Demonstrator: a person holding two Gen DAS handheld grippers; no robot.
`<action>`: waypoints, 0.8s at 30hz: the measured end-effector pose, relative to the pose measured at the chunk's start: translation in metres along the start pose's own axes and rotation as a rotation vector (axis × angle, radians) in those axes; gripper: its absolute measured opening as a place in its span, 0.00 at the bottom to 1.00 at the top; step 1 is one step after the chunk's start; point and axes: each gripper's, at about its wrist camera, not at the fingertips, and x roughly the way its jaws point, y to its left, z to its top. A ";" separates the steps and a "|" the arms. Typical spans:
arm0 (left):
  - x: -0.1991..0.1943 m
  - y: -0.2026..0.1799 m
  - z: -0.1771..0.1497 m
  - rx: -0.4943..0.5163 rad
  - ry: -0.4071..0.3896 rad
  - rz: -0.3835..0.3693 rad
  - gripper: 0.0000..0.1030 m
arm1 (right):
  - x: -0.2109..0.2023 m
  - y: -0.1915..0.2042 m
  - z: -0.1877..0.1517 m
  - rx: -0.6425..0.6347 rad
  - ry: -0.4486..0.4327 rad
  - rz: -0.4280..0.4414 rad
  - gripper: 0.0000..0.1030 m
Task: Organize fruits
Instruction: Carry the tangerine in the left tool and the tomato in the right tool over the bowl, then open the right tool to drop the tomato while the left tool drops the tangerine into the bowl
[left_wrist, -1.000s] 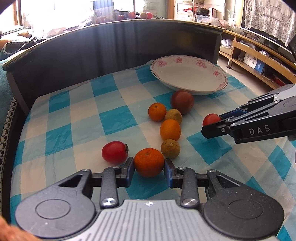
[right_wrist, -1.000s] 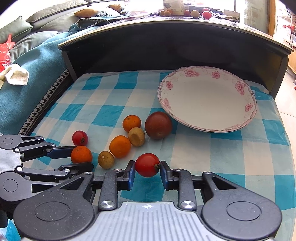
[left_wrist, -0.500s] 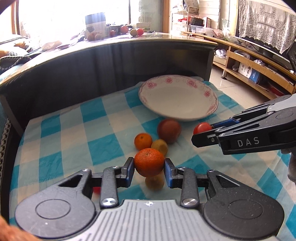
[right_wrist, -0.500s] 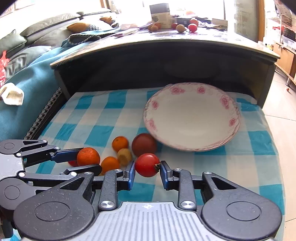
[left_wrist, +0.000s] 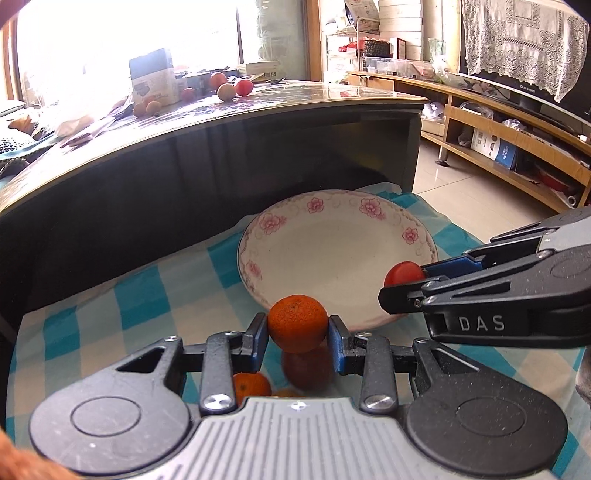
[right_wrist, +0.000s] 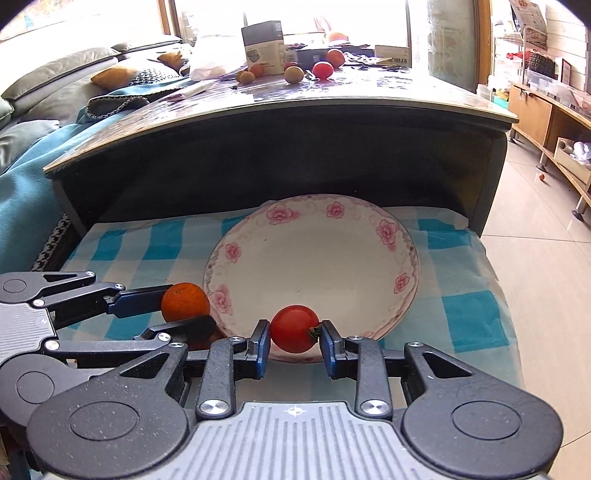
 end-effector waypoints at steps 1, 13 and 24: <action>0.003 0.000 0.001 0.001 0.002 0.002 0.41 | 0.001 -0.001 0.001 0.000 0.001 -0.001 0.23; 0.027 -0.004 0.011 0.011 0.015 0.016 0.41 | 0.014 -0.012 0.006 -0.002 0.007 -0.040 0.24; 0.033 -0.009 0.014 0.032 0.009 0.037 0.41 | 0.020 -0.014 0.006 -0.016 0.006 -0.071 0.27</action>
